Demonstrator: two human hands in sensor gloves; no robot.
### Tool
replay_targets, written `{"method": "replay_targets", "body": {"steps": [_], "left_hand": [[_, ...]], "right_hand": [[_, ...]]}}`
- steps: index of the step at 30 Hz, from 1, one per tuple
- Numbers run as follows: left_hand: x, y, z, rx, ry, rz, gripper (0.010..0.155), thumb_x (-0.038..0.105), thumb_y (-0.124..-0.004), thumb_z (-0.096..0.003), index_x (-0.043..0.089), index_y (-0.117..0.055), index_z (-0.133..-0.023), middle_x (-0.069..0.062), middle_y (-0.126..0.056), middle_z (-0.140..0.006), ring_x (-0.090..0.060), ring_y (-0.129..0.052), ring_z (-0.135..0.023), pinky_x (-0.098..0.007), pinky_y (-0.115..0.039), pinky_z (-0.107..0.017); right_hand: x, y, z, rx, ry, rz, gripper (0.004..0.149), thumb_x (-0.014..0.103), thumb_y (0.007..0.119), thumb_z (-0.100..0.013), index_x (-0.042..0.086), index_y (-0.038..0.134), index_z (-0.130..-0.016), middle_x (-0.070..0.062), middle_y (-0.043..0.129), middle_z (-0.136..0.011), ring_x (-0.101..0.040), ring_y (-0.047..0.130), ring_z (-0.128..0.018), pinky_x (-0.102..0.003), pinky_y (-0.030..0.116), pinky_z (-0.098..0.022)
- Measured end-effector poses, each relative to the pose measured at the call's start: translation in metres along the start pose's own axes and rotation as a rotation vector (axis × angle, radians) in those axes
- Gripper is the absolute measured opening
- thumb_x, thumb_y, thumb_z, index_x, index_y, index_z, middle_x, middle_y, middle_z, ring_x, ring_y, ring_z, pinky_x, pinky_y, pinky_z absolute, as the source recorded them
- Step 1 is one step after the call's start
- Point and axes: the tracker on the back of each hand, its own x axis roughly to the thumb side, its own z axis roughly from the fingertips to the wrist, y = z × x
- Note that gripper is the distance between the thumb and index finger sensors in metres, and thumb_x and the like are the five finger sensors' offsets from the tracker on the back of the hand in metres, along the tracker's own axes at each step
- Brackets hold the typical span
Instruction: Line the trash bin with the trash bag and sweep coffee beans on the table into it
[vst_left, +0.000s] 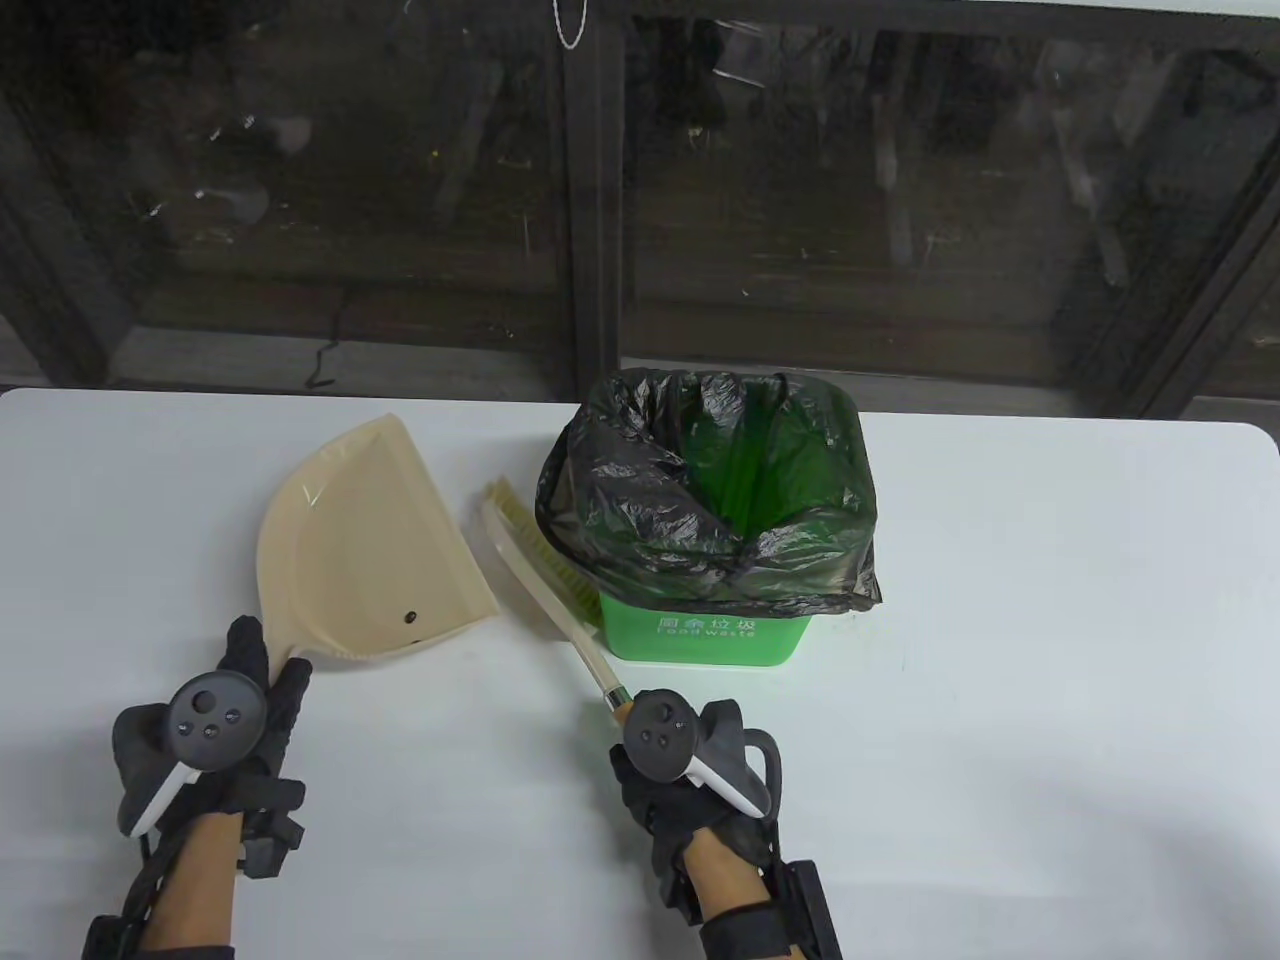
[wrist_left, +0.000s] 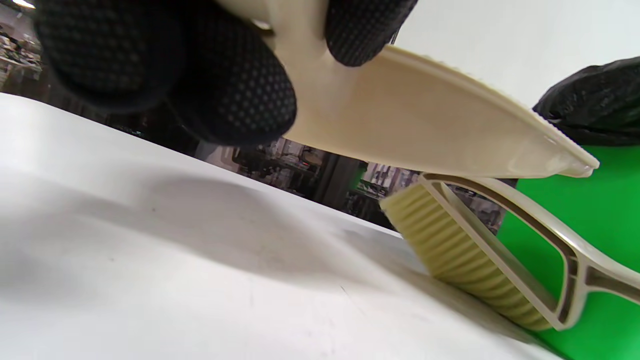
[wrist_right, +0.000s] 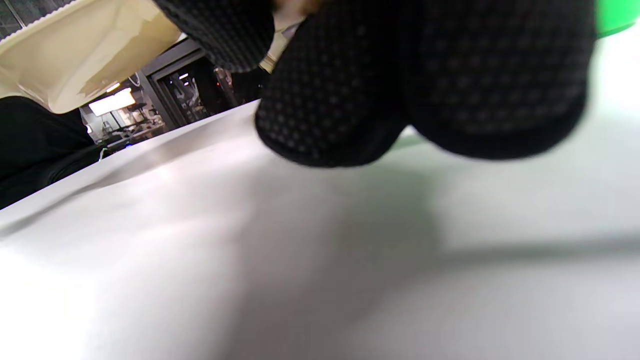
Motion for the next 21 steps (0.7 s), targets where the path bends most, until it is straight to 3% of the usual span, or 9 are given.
{"method": "replay_targets", "body": {"steps": [10, 21], "left_hand": [[0.021, 0.028, -0.013, 0.050, 0.004, -0.009, 0.067, 0.028, -0.062, -0.0730, -0.019, -0.038, -0.114, -0.030, -0.075, -0.095, -0.031, -0.101, -0.044, -0.049, -0.084, -0.037], [0.073, 0.074, -0.039, 0.108, -0.086, 0.021, 0.066, 0.028, -0.061, -0.0732, -0.018, -0.038, -0.114, -0.029, -0.075, -0.096, -0.031, -0.101, -0.045, -0.049, -0.084, -0.038]], "right_hand": [[-0.001, -0.001, 0.000, 0.039, -0.008, -0.042, 0.064, 0.034, 0.069, -0.053, -0.005, 0.044, -0.098, -0.009, 0.088, -0.064, -0.010, 0.100, -0.027, -0.034, 0.091, -0.015], [-0.003, -0.002, 0.001, 0.068, -0.007, -0.087, 0.064, 0.034, 0.069, -0.054, -0.005, 0.043, -0.098, -0.009, 0.088, -0.065, -0.010, 0.100, -0.028, -0.034, 0.091, -0.016]]}}
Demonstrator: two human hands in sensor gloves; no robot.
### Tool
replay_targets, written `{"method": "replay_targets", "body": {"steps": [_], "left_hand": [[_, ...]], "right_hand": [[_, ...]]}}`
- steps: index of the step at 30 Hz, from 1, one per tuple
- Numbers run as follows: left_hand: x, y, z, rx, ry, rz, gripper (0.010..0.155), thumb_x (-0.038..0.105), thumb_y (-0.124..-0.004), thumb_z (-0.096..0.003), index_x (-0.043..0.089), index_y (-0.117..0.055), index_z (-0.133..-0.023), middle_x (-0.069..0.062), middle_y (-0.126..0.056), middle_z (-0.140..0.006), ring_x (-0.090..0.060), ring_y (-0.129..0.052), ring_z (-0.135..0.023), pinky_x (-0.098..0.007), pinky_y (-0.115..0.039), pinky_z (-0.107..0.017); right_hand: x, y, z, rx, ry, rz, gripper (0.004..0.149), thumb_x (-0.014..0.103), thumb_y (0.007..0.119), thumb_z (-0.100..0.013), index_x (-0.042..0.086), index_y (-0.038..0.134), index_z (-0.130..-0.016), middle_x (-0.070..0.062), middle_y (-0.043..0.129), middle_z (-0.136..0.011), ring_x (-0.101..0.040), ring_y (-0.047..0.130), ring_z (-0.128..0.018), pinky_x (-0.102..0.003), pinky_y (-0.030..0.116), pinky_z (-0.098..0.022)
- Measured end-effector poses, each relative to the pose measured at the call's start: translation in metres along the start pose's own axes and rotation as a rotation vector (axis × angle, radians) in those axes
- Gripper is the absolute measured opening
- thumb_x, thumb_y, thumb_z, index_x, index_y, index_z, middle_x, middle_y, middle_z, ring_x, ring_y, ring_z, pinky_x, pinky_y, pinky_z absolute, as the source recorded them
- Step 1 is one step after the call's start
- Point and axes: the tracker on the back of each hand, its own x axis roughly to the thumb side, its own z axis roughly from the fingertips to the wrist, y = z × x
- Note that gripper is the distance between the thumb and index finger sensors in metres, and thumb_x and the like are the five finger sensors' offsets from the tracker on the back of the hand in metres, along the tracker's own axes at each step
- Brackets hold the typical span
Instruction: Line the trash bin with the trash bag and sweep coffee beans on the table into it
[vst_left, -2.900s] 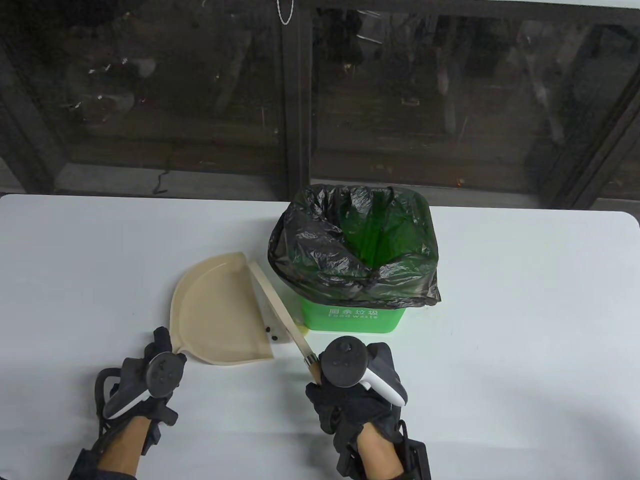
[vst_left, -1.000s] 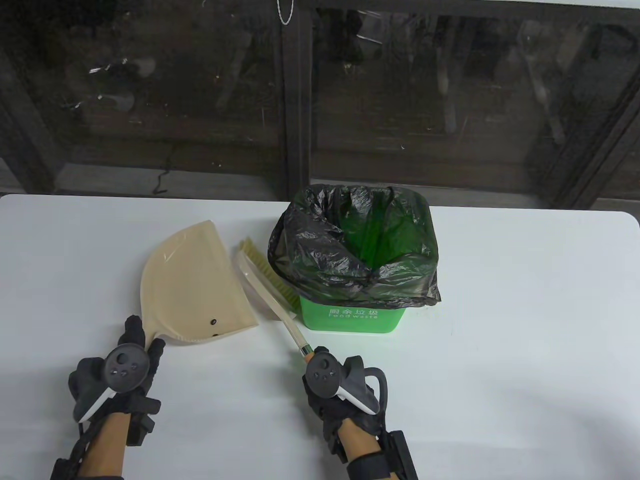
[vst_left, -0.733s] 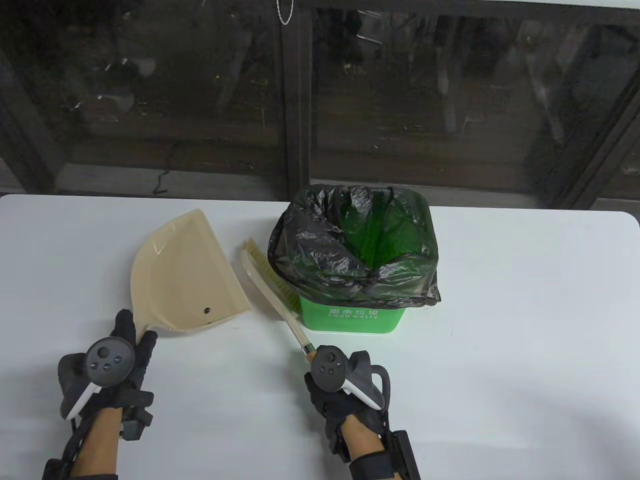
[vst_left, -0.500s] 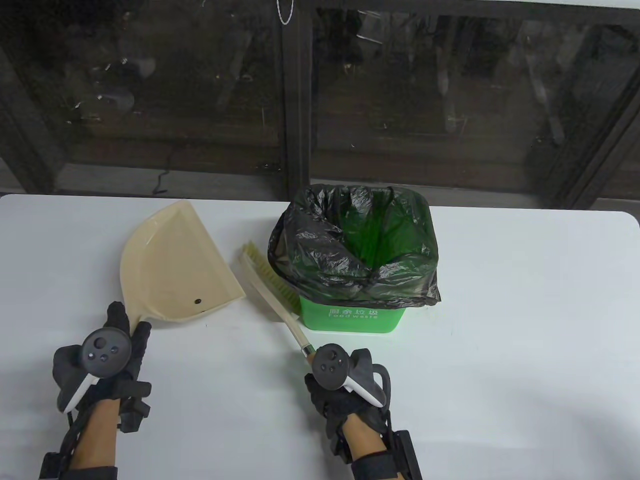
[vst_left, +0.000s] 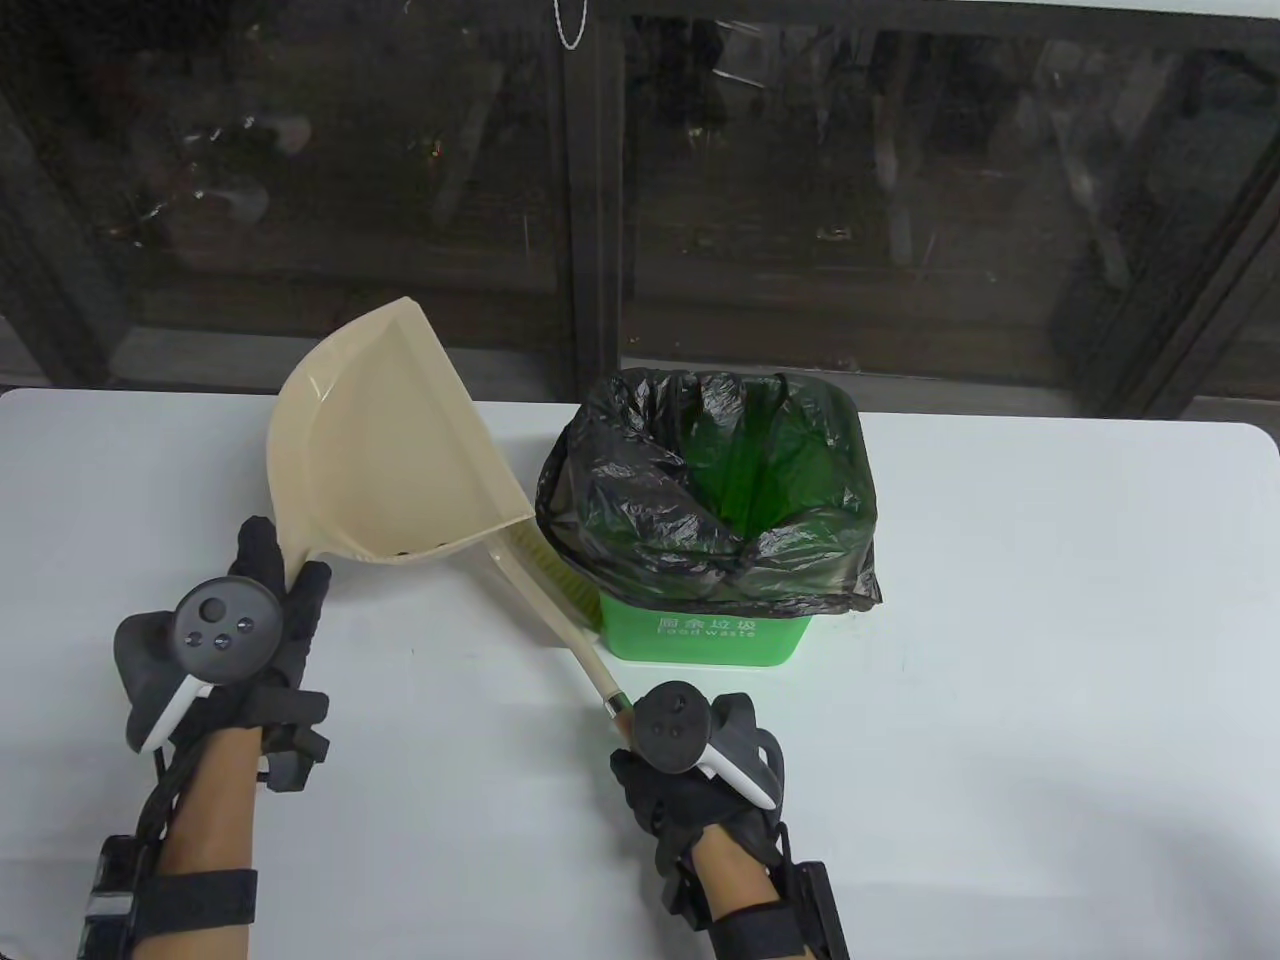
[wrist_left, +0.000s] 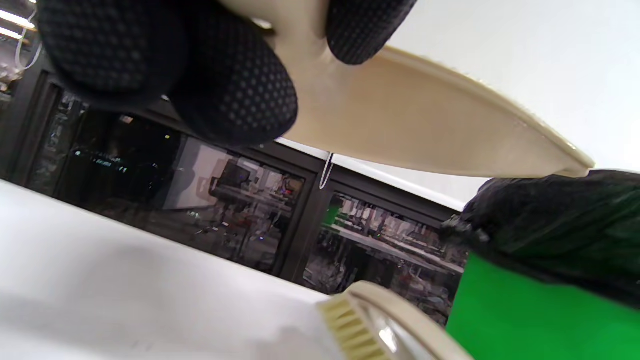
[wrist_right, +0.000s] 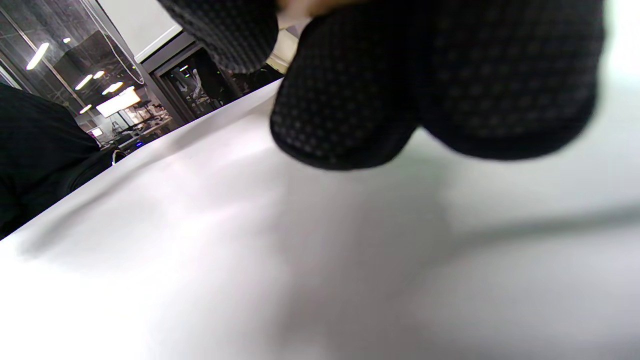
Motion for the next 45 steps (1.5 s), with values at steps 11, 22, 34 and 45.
{"method": "replay_targets", "body": {"steps": [11, 22, 34, 45], "left_hand": [[0.073, 0.031, -0.030, 0.050, -0.117, -0.032, 0.066, 0.028, -0.061, -0.0733, -0.018, -0.038, -0.115, -0.029, -0.075, -0.096, -0.031, -0.101, -0.045, -0.049, -0.084, -0.038], [0.148, 0.033, -0.049, 0.079, -0.254, -0.284, 0.066, 0.028, -0.061, -0.0732, -0.018, -0.037, -0.115, -0.029, -0.075, -0.096, -0.031, -0.101, -0.046, -0.049, -0.084, -0.039], [0.185, 0.030, -0.054, 0.164, -0.383, -0.647, 0.067, 0.029, -0.061, -0.0724, -0.016, -0.036, -0.115, -0.027, -0.073, -0.098, -0.032, -0.100, -0.048, -0.050, -0.084, -0.040], [0.211, 0.028, -0.048, 0.267, -0.494, -0.835, 0.067, 0.030, -0.061, -0.0719, -0.014, -0.035, -0.115, -0.025, -0.072, -0.099, -0.032, -0.100, -0.051, -0.050, -0.083, -0.042]], "right_hand": [[-0.001, 0.000, 0.001, 0.028, 0.008, -0.006, 0.064, 0.034, 0.070, -0.054, -0.005, 0.043, -0.098, -0.009, 0.088, -0.065, -0.011, 0.100, -0.028, -0.035, 0.091, -0.016], [-0.002, -0.001, 0.002, 0.035, 0.008, -0.015, 0.065, 0.033, 0.070, -0.054, -0.005, 0.043, -0.098, -0.009, 0.087, -0.065, -0.011, 0.100, -0.029, -0.035, 0.091, -0.017], [-0.003, -0.002, 0.003, 0.041, 0.008, -0.023, 0.065, 0.033, 0.070, -0.054, -0.005, 0.042, -0.098, -0.010, 0.087, -0.065, -0.011, 0.100, -0.029, -0.035, 0.091, -0.017], [-0.003, -0.001, 0.002, 0.049, 0.005, -0.023, 0.065, 0.033, 0.070, -0.054, -0.005, 0.042, -0.098, -0.010, 0.087, -0.065, -0.011, 0.100, -0.029, -0.035, 0.091, -0.017]]}}
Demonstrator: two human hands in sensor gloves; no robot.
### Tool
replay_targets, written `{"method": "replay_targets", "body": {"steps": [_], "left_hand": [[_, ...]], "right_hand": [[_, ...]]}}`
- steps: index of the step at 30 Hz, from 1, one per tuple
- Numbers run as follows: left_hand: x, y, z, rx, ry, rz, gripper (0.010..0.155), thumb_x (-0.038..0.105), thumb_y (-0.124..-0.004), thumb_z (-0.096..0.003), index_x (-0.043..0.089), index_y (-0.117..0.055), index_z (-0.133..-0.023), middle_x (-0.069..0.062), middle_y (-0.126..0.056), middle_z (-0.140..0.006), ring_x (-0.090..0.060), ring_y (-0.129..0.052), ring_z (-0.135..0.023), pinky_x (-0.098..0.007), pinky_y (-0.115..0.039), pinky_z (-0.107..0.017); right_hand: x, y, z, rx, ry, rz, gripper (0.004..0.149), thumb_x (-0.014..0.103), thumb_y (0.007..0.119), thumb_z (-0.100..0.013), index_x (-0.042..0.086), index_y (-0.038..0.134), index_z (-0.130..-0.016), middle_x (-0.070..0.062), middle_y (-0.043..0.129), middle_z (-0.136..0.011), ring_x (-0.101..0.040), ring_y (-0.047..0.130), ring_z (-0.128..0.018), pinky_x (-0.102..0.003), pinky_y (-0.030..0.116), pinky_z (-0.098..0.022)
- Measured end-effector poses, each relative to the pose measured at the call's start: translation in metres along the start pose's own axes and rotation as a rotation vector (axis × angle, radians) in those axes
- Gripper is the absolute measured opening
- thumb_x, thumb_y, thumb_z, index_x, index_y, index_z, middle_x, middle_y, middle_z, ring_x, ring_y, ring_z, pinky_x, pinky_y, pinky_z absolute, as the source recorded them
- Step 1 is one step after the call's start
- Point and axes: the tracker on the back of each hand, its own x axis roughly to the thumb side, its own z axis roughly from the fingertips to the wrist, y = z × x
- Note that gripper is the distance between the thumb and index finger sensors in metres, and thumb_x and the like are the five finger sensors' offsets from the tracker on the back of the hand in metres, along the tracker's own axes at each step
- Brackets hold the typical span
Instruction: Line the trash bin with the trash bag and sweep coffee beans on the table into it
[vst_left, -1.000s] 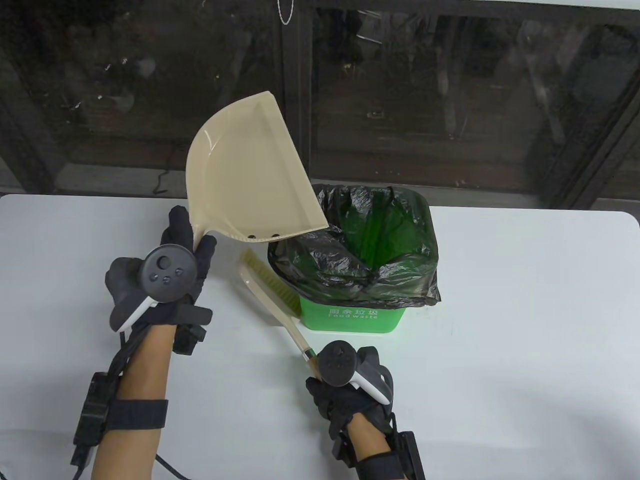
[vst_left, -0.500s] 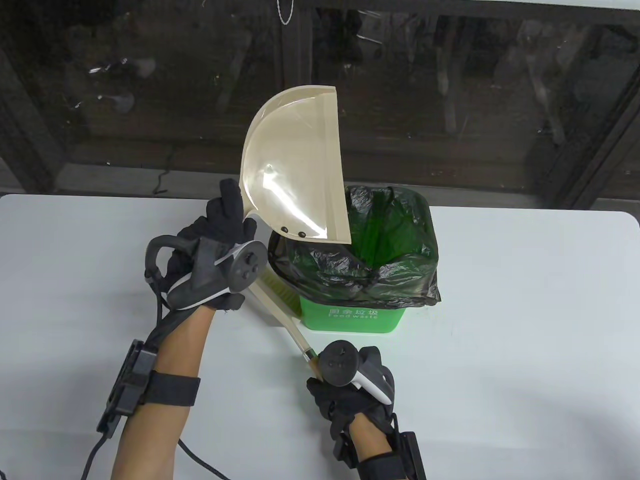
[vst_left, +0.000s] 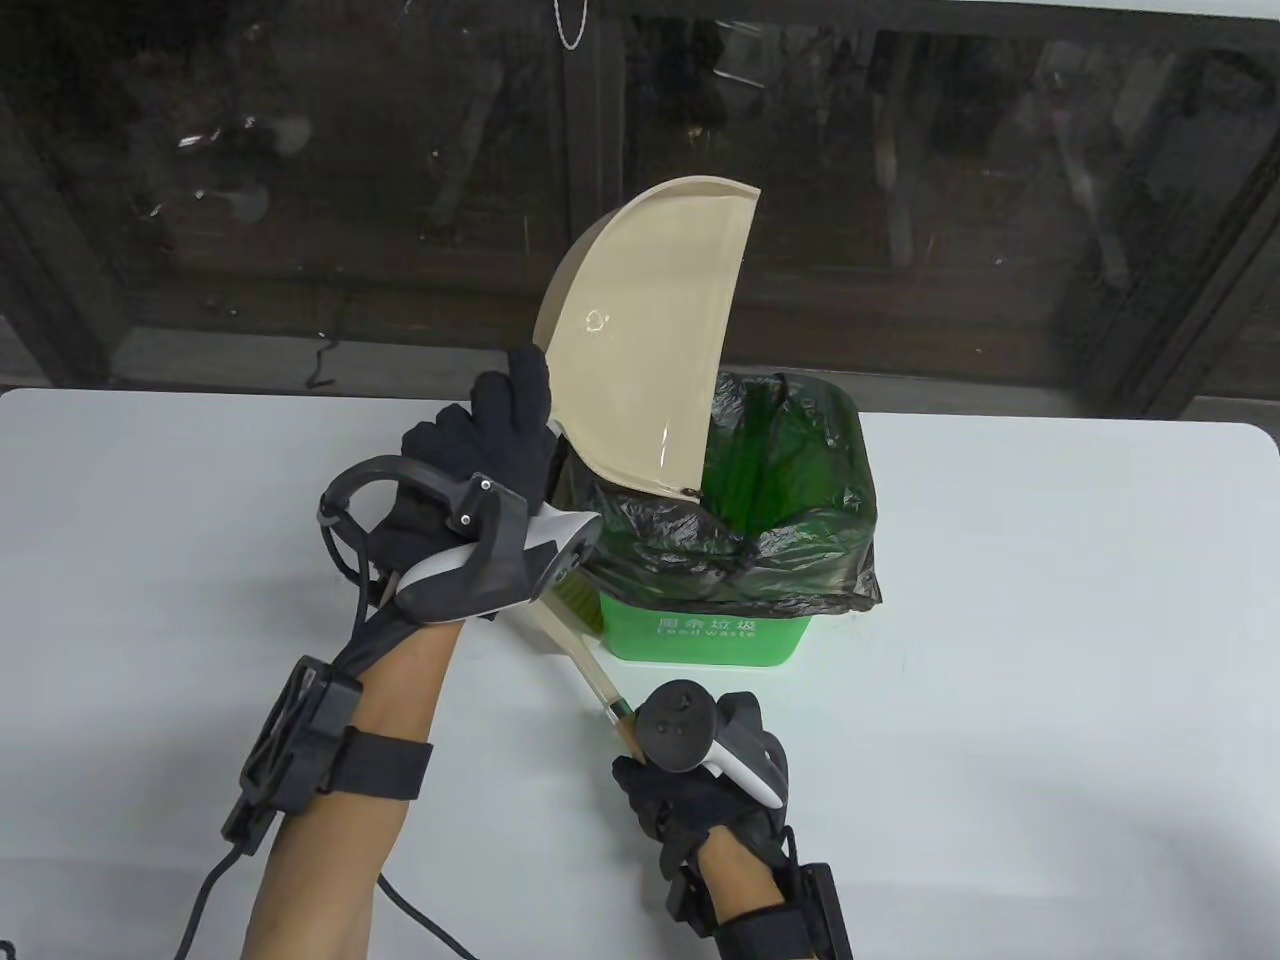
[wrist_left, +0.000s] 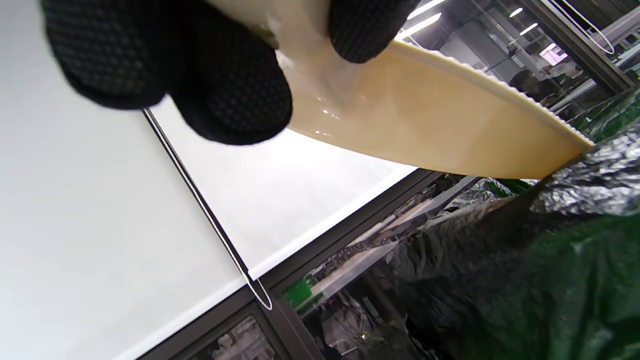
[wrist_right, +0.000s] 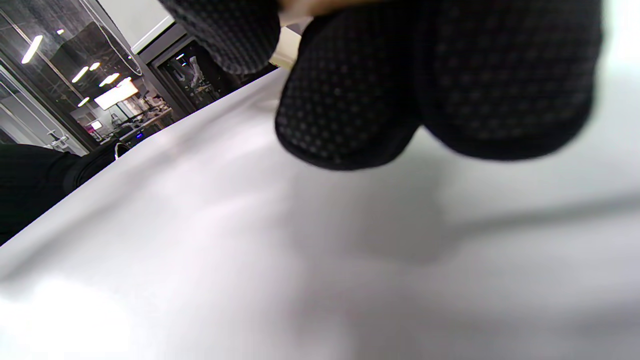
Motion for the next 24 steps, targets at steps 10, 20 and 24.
{"method": "replay_targets", "body": {"steps": [10, 20, 24], "left_hand": [[-0.036, -0.006, 0.030, 0.013, 0.153, 0.260, 0.067, 0.030, -0.060, -0.0722, -0.014, -0.034, -0.115, -0.026, -0.072, -0.099, -0.031, -0.100, -0.051, -0.050, -0.083, -0.042], [-0.082, -0.050, 0.088, -0.054, 0.362, 0.499, 0.067, 0.030, -0.060, -0.0724, -0.015, -0.035, -0.115, -0.026, -0.072, -0.099, -0.031, -0.100, -0.051, -0.050, -0.083, -0.043], [-0.088, -0.072, 0.113, -0.078, 0.425, 0.552, 0.067, 0.030, -0.060, -0.0725, -0.015, -0.034, -0.115, -0.025, -0.072, -0.099, -0.031, -0.100, -0.051, -0.050, -0.083, -0.043]], "right_hand": [[0.002, 0.003, -0.001, 0.012, -0.002, 0.012, 0.065, 0.033, 0.070, -0.054, -0.005, 0.042, -0.098, -0.010, 0.087, -0.066, -0.011, 0.100, -0.029, -0.035, 0.091, -0.017], [0.005, 0.008, -0.002, 0.035, 0.013, 0.075, 0.064, 0.034, 0.069, -0.054, -0.004, 0.041, -0.098, -0.010, 0.086, -0.067, -0.012, 0.099, -0.031, -0.037, 0.090, -0.019], [0.007, 0.013, -0.004, 0.063, 0.021, 0.114, 0.064, 0.034, 0.066, -0.054, -0.003, 0.040, -0.099, -0.011, 0.085, -0.068, -0.014, 0.098, -0.032, -0.039, 0.089, -0.020]]}}
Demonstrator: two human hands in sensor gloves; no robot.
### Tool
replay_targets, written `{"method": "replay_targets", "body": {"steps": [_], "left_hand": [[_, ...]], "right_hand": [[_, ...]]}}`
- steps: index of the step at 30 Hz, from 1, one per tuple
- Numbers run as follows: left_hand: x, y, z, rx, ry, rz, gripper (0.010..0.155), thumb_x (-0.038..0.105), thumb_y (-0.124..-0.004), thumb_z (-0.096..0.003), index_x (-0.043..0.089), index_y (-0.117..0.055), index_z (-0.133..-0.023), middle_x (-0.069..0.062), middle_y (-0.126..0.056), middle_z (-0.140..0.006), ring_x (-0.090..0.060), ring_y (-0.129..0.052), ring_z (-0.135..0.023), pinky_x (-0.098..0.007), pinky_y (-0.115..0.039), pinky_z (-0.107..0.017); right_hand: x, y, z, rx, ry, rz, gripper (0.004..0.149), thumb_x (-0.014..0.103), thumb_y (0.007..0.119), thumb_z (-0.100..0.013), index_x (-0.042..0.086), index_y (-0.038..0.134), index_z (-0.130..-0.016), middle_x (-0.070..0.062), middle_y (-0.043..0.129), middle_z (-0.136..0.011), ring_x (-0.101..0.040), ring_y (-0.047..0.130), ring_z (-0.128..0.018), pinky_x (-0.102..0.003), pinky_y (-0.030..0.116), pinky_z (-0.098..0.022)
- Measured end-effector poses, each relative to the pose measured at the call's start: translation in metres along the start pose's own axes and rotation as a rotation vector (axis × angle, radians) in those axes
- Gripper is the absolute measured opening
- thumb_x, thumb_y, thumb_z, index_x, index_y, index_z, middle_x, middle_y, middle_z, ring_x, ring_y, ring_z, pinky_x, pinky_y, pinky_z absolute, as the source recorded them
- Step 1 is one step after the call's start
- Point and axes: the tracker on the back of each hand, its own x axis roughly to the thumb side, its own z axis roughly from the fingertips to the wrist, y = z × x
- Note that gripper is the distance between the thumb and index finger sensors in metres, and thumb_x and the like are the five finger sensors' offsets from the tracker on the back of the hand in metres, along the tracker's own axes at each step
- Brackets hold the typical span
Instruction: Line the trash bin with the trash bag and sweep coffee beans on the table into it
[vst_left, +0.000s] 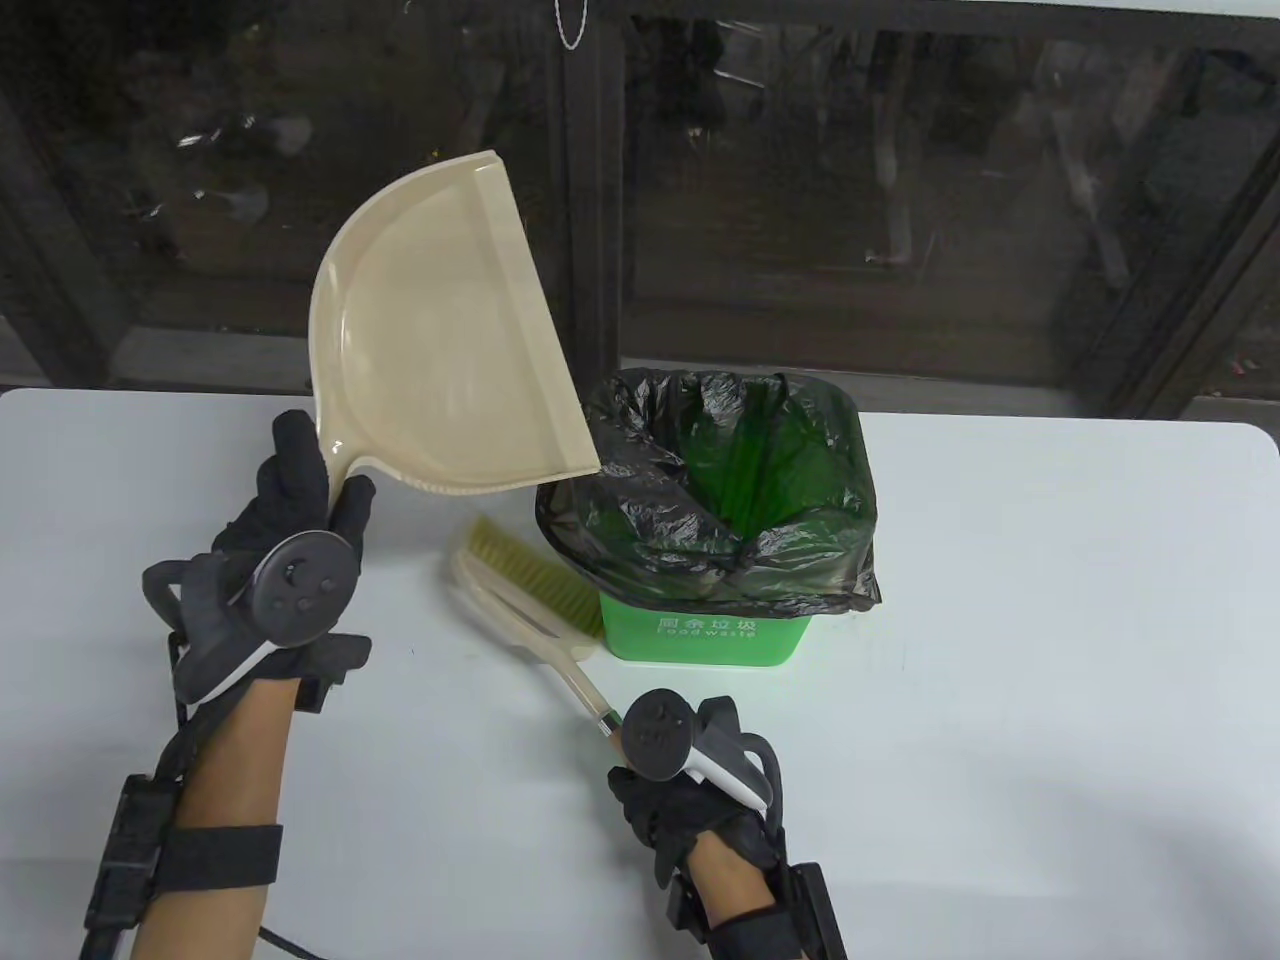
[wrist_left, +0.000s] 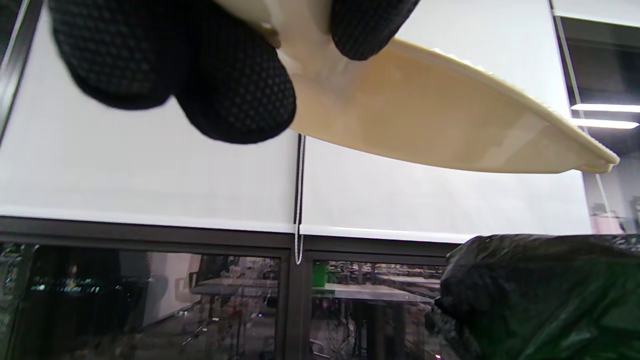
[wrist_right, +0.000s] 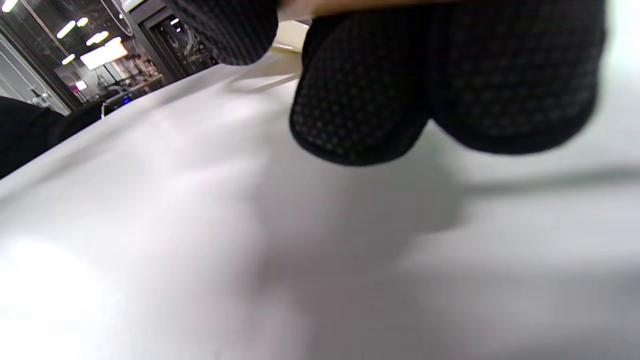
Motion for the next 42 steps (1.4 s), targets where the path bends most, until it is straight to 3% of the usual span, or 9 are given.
{"method": "replay_targets", "body": {"steps": [10, 21, 29, 42], "left_hand": [[-0.040, -0.051, 0.035, -0.087, 0.097, 0.089, 0.067, 0.030, -0.060, -0.0724, -0.015, -0.035, -0.115, -0.026, -0.072, -0.098, -0.031, -0.100, -0.050, -0.050, -0.083, -0.042], [-0.076, -0.111, 0.072, -0.222, 0.192, 0.137, 0.067, 0.029, -0.061, -0.0725, -0.015, -0.035, -0.115, -0.026, -0.073, -0.098, -0.031, -0.100, -0.050, -0.050, -0.083, -0.042], [-0.095, -0.136, 0.087, -0.290, 0.244, 0.145, 0.067, 0.029, -0.061, -0.0725, -0.016, -0.036, -0.115, -0.027, -0.073, -0.098, -0.032, -0.100, -0.050, -0.050, -0.083, -0.041], [-0.120, -0.162, 0.109, -0.361, 0.331, 0.149, 0.067, 0.028, -0.062, -0.0725, -0.017, -0.036, -0.114, -0.029, -0.073, -0.097, -0.033, -0.100, -0.049, -0.051, -0.083, -0.041]], "right_hand": [[0.000, 0.013, -0.006, 0.039, 0.056, 0.161, 0.063, 0.035, 0.065, -0.054, 0.001, 0.039, -0.100, -0.013, 0.082, -0.071, -0.018, 0.096, -0.039, -0.044, 0.087, -0.026], [0.001, 0.014, -0.005, -0.032, 0.099, 0.292, 0.062, 0.036, 0.065, -0.054, 0.002, 0.042, -0.100, -0.015, 0.081, -0.073, -0.022, 0.094, -0.043, -0.047, 0.085, -0.029], [-0.003, 0.013, -0.004, -0.075, 0.145, 0.381, 0.060, 0.035, 0.068, -0.053, 0.003, 0.049, -0.099, -0.021, 0.070, -0.083, -0.030, 0.086, -0.056, -0.053, 0.079, -0.038], [-0.002, 0.016, -0.007, -0.043, 0.163, 0.438, 0.063, 0.035, 0.069, -0.052, -0.002, 0.052, -0.100, -0.024, 0.065, -0.088, -0.035, 0.081, -0.062, -0.057, 0.074, -0.042]]}}
